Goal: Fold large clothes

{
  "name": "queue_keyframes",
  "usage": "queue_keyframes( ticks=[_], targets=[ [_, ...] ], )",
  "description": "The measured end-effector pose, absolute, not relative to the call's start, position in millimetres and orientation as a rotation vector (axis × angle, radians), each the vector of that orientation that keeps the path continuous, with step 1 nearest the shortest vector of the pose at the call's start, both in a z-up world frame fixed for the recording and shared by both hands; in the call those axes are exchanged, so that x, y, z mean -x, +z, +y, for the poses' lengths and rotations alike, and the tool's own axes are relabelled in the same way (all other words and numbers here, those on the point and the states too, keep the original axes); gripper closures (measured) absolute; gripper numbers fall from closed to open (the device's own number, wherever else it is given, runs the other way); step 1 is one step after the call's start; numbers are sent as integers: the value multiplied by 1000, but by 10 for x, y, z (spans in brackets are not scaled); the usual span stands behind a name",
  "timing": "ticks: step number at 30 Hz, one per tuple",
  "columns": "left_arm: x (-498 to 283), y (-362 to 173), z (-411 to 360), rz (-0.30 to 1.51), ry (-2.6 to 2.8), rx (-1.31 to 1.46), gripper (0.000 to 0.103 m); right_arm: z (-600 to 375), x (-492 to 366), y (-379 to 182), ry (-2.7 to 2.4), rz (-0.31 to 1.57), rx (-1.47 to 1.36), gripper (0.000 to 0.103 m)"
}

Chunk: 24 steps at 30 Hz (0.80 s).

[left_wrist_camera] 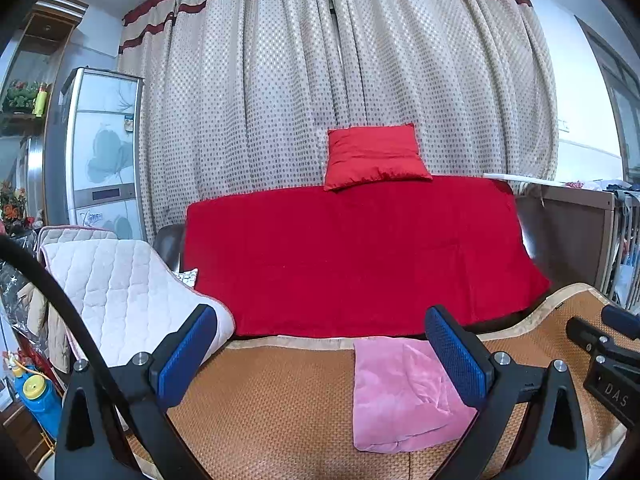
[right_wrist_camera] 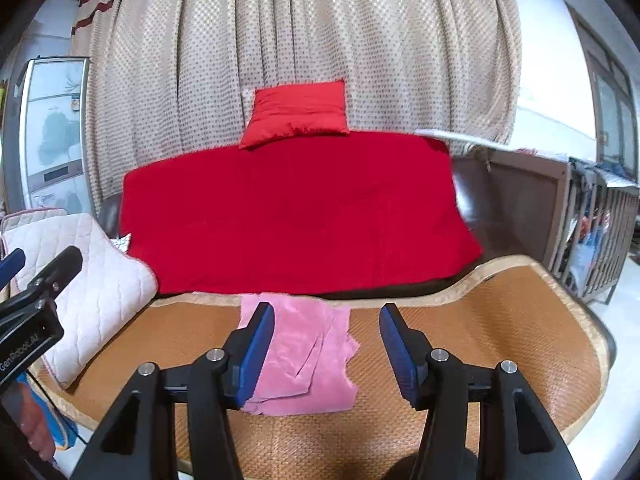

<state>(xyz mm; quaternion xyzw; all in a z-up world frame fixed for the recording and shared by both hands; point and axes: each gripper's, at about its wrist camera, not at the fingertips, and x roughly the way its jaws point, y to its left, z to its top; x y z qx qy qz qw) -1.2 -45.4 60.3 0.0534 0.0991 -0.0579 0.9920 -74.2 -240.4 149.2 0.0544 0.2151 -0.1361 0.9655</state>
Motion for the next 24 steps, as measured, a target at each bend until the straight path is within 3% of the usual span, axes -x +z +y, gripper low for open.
queue_keyframes(
  ticks=[24],
  targets=[
    [280, 792, -465, 137, -147, -101, 0, -2223, 1072, 1884, -345, 314, -16, 40]
  ],
)
